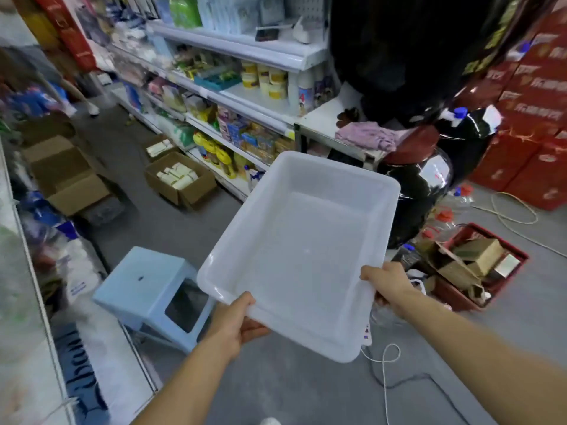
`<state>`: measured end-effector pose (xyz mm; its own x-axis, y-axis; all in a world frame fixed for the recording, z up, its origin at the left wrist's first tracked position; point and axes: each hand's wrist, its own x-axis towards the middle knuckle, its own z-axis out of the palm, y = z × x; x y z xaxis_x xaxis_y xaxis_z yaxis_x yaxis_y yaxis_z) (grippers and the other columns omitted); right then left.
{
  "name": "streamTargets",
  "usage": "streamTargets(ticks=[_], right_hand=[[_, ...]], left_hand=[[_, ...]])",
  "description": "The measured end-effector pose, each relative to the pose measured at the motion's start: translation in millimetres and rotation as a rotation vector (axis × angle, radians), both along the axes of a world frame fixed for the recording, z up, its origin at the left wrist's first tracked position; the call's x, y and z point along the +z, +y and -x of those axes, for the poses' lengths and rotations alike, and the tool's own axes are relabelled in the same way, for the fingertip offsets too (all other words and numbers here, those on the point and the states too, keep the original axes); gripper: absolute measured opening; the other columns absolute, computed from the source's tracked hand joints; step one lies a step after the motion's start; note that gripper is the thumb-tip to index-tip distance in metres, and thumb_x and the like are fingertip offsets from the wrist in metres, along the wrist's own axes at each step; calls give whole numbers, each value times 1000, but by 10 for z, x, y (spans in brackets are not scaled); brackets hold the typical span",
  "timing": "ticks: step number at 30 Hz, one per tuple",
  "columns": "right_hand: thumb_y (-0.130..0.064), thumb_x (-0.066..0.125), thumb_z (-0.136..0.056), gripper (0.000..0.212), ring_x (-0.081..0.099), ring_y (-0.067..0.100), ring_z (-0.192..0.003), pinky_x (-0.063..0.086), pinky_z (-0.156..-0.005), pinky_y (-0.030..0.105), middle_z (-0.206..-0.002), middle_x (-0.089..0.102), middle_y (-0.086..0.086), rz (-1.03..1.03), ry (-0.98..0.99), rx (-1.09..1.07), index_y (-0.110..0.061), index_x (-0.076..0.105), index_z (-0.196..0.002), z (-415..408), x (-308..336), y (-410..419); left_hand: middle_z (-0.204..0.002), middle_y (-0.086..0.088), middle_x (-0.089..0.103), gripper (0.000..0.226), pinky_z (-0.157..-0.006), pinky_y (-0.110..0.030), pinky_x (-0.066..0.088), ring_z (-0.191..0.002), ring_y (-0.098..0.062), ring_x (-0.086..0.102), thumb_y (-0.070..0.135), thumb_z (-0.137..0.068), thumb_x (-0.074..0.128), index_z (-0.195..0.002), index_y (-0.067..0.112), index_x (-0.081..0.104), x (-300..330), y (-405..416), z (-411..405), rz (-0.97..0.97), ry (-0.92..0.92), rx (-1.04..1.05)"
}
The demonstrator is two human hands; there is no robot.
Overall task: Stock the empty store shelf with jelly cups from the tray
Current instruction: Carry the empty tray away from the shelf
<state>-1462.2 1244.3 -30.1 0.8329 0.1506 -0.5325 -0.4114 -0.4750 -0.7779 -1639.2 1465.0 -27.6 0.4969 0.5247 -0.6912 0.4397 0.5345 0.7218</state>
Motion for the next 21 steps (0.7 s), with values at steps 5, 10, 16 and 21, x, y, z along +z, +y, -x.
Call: streamTargets(ticks=[5,10,16,21], right_hand=[[-4,62,-78,13,42,23,-43,31,-42,23,-70,58,19,38,60,-34,8,60,-84,90,104,-1314],[-5,64,-79,20,47,26,-49,37,-41,24,-76,62,17,38,48,-161,6,60,-96,75,294,-2300],[-4,64,-79,24,48,26,-50,39,-38,23,-75,61,17,-40,-8,-335,4,59,-102,-61,623,-3006],[-2,63,-82,27,54,25,-48,42,-35,22,-77,62,16,-101,-59,-427,7,58,-106,-177,810,-3270]], left_hand=[[-73,-15,62,16,-44,-34,56,-42,-20,61,3,-86,55,-101,8,59,-32,-1183,-14,59,40,-92],[-75,-15,62,21,-40,-32,54,-39,-20,61,6,-88,55,-108,5,56,105,-1933,-407,53,6,-245],[-84,-19,65,23,-46,-38,58,-47,-26,66,5,-89,54,-112,5,52,465,-2393,-1060,-5,-91,-449],[-91,-21,67,28,-45,-37,57,-50,-27,68,5,-90,55,-118,6,51,666,-2568,-1516,-8,-134,-578]])
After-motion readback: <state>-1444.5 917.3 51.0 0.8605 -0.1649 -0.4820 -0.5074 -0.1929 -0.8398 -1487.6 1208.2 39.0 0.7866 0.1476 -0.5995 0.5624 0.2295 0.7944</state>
